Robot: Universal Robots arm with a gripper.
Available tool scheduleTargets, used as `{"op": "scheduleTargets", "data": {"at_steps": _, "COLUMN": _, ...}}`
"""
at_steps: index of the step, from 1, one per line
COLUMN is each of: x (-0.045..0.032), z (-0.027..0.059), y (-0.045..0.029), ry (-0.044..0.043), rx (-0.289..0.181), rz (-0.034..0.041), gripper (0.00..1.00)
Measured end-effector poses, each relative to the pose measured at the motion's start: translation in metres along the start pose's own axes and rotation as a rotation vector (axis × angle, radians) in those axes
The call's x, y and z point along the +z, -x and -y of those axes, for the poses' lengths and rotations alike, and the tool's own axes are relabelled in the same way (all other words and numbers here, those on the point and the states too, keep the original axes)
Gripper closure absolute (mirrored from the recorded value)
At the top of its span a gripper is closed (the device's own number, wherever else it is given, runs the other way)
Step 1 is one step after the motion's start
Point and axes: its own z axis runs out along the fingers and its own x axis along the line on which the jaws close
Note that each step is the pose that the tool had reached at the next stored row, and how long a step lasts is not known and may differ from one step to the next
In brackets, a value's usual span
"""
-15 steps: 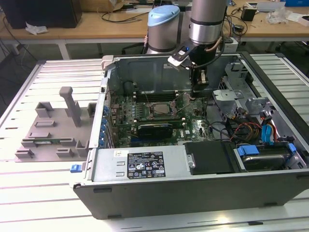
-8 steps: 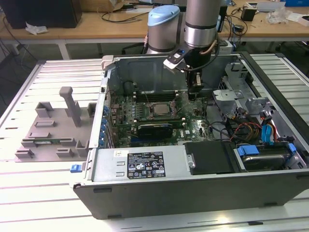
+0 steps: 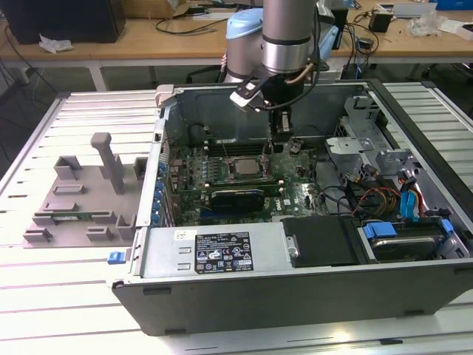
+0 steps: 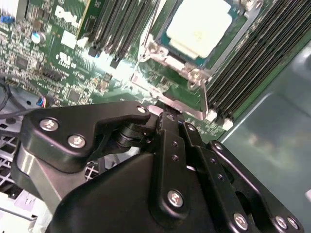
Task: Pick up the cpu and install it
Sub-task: 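Close the cpu cover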
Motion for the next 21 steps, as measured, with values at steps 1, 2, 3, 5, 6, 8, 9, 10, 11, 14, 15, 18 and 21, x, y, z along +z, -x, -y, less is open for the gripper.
{"op": "scheduleTargets", "data": {"at_steps": 1, "x": 0.0000, "z": 0.0030, "y": 0.0000, "ry": 0.0006, "rx": 0.000, "rz": -0.0001, "gripper": 0.89}}
{"op": "scheduleTargets", "data": {"at_steps": 2, "x": -0.0001, "z": 0.0051, "y": -0.0001, "ry": 0.0009, "rx": 0.000, "rz": 0.0000, "gripper": 0.89}}
{"op": "scheduleTargets", "data": {"at_steps": 3, "x": -0.0002, "z": 0.0089, "y": -0.0001, "ry": 0.0014, "rx": 0.000, "rz": 0.0000, "gripper": 0.89}}
{"op": "scheduleTargets", "data": {"at_steps": 5, "x": -0.0004, "z": 0.0189, "y": -0.0002, "ry": 0.0027, "rx": 0.000, "rz": -0.0001, "gripper": 0.89}}
{"op": "scheduleTargets", "data": {"at_steps": 6, "x": -0.0004, "z": 0.0205, "y": -0.0002, "ry": 0.0028, "rx": 0.000, "rz": -0.0001, "gripper": 0.89}}
{"op": "scheduleTargets", "data": {"at_steps": 8, "x": -0.0005, "z": 0.0209, "y": -0.0002, "ry": 0.0028, "rx": 0.000, "rz": -0.0001, "gripper": 0.89}}
{"op": "scheduleTargets", "data": {"at_steps": 9, "x": -0.0004, "z": 0.0209, "y": -0.0002, "ry": -0.0045, "rx": 0.000, "rz": -0.0001, "gripper": 0.89}}
{"op": "scheduleTargets", "data": {"at_steps": 10, "x": -0.0002, "z": 0.0208, "y": -0.0002, "ry": -0.0307, "rx": -0.002, "rz": -0.0002, "gripper": 0.89}}
{"op": "scheduleTargets", "data": {"at_steps": 11, "x": -0.0002, "z": 0.0208, "y": -0.0002, "ry": -0.0309, "rx": -0.002, "rz": -0.0001, "gripper": 0.89}}
{"op": "scheduleTargets", "data": {"at_steps": 14, "x": 0.0009, "z": 0.0222, "y": -0.0004, "ry": -0.0308, "rx": -0.002, "rz": -0.0009, "gripper": 0.89}}
{"op": "scheduleTargets", "data": {"at_steps": 15, "x": 0.0027, "z": 0.0261, "y": -0.0005, "ry": -0.0309, "rx": -0.002, "rz": -0.0015, "gripper": 0.89}}
{"op": "scheduleTargets", "data": {"at_steps": 18, "x": 0.0058, "z": 0.0306, "y": 0.0014, "ry": -0.0309, "rx": -0.002, "rz": -0.0021, "gripper": 0.89}}
{"op": "scheduleTargets", "data": {"at_steps": 21, "x": 0.0104, "z": 0.0382, "y": 0.0055, "ry": -0.0309, "rx": -0.002, "rz": -0.0050, "gripper": 0.89}}
